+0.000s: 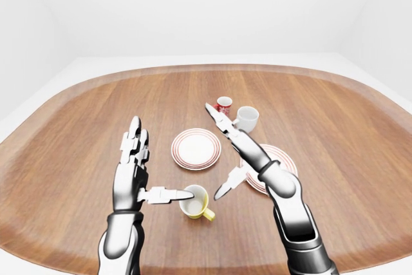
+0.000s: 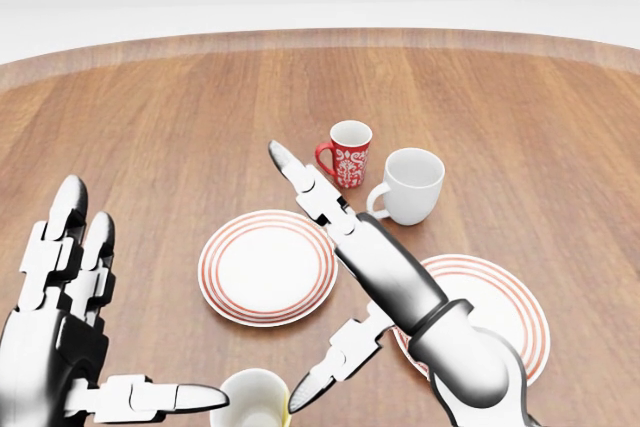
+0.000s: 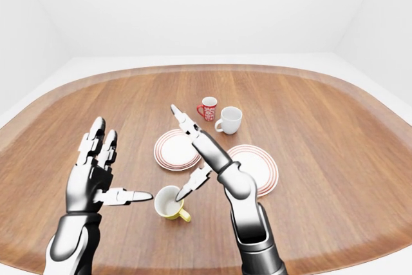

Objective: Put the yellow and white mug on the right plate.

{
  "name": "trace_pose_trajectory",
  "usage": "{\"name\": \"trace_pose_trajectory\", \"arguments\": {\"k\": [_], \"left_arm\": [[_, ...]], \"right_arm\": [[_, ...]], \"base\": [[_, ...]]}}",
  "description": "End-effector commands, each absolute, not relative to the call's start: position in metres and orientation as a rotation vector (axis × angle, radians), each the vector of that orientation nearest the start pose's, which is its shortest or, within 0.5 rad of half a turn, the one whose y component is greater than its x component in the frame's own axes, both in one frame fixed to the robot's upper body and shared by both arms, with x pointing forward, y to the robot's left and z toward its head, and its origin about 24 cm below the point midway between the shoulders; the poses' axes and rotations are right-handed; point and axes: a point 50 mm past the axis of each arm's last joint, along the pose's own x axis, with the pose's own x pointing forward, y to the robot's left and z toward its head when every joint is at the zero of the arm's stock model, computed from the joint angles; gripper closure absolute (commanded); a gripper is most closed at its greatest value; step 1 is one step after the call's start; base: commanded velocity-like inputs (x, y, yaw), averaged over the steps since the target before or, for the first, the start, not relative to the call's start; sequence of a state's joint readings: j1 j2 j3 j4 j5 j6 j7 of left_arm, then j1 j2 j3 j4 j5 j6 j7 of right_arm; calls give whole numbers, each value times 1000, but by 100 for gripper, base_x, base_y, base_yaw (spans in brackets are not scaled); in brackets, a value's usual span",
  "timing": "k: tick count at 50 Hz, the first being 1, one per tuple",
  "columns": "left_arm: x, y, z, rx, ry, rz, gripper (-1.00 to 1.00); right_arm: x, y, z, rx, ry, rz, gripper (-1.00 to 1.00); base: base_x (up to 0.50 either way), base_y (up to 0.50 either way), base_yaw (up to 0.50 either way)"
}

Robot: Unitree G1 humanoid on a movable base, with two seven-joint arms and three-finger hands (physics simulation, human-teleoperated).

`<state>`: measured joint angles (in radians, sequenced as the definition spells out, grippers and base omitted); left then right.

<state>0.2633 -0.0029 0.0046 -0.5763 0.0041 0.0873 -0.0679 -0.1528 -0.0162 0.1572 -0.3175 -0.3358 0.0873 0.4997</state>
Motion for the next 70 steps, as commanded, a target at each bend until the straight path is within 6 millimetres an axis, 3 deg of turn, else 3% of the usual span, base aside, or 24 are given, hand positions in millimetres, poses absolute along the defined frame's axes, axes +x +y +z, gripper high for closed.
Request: {"name": "trace_pose_trajectory", "arguments": {"k": [1,9,30,50,70], "left_arm": [[192,160,115,32,-252,10,-100],[192,161,114,34,-250,10,-100],[191,161,114,34,-247,11,-100],[190,161,116,36,-255,13,-100],[190,160,117,39,-259,9,-100]], "right_arm": [[255,-75,109,-478,-206,640,-100],[262,-67,85,-439,-108,654,-100],[254,-46,27,-650,106,685,-100],[253,-21,11,-764,153,745,-100],[253,-19,-15,-858,228,709,-100]], "base": [[0,0,0],[0,0,0],[0,0,0],[0,0,0],[0,0,0]]}}
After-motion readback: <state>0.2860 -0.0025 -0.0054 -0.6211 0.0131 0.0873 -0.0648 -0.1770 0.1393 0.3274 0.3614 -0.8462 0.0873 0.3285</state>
